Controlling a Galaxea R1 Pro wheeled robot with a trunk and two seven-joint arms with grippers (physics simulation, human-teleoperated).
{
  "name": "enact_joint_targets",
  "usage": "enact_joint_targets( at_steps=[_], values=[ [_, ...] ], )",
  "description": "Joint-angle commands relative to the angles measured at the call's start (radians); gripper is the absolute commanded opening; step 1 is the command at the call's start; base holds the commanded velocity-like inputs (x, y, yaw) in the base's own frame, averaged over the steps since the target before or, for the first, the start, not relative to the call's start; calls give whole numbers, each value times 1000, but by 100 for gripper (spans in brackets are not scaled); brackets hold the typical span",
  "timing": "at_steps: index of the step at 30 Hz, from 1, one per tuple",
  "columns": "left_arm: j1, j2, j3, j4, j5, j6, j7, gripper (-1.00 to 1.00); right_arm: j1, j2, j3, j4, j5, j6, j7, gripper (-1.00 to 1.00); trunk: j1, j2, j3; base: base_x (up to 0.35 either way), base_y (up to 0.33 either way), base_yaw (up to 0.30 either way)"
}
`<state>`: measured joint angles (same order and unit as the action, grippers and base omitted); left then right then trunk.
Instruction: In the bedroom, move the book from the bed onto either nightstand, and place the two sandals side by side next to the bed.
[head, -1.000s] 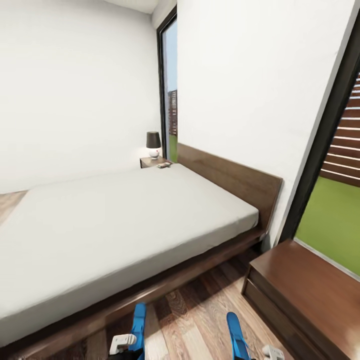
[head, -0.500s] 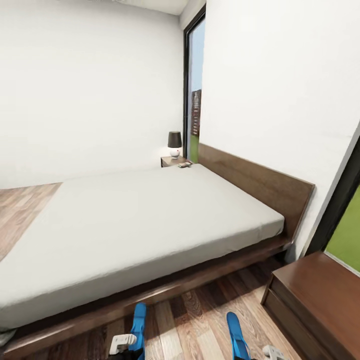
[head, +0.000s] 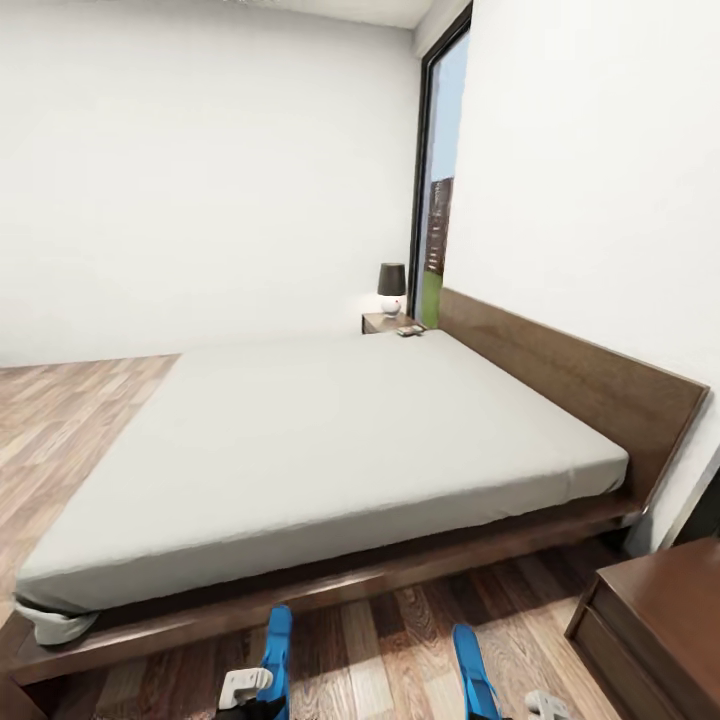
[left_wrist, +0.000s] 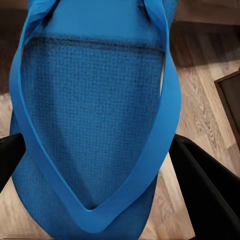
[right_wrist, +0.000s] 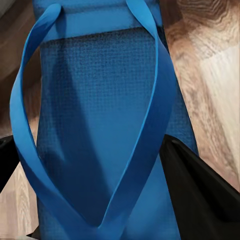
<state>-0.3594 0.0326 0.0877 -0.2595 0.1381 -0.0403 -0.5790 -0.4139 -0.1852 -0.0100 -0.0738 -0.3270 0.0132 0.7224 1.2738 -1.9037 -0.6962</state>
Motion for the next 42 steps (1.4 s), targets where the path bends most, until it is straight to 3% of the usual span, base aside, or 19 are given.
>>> enact_joint_targets(
  at_steps=[1,28,42],
  values=[
    [-1,0,6,2,0,-1,-5,-100,0,0,-1,0,-4,2,3,-100,0,0,-1,0,0,281],
    [-1,-1,6,2,0,0,-5,-100,0,-1,-1,0,-4,2,3,-100,0,0,-1,0,0,278],
    [-1,0,6,2,0,0,-6,-100,0,-2,-2,0,-4,2,4,-100,0,0,-1,0,0,19]
  ],
)
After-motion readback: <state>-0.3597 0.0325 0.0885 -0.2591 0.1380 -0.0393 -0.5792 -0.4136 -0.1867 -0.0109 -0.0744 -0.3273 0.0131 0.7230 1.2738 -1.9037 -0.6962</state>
